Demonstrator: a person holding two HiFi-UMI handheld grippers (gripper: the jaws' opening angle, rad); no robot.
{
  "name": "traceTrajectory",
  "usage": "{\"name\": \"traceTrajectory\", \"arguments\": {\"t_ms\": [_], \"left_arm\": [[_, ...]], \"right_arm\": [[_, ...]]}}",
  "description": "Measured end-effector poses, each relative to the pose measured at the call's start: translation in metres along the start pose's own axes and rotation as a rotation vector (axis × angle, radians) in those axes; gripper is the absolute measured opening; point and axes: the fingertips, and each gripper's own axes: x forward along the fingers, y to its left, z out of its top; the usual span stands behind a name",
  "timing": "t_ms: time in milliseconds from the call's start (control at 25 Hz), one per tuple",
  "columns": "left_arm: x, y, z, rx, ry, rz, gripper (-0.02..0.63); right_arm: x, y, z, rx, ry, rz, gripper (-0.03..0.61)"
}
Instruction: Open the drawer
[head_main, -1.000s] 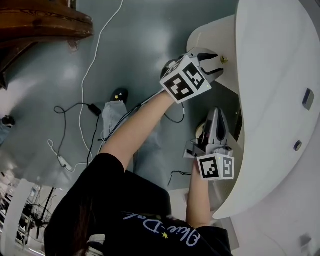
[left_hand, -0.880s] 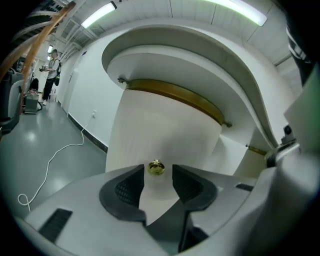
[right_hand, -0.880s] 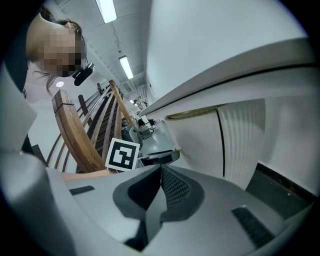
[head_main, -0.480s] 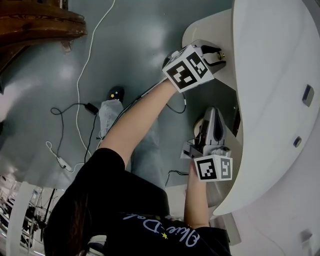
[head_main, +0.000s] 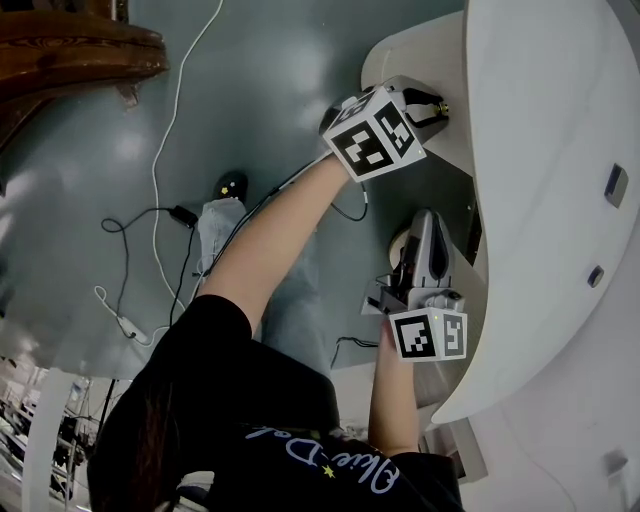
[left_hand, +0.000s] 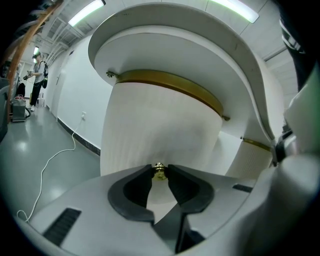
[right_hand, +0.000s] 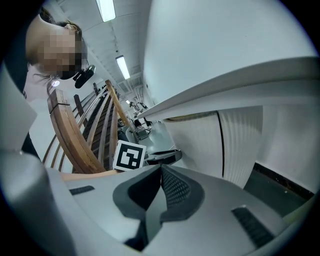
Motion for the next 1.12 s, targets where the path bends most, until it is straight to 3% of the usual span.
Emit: {"name": "traceTrajectory", "arguments": {"t_ms": [1120], "left_arm": [[-0.054, 0.000, -0.027, -0.010, 0.074, -0.041, 0.101]], "right_arm": [[0.011, 0.047, 0.002, 0.013, -0.022, -0.039, 0.000]]}}
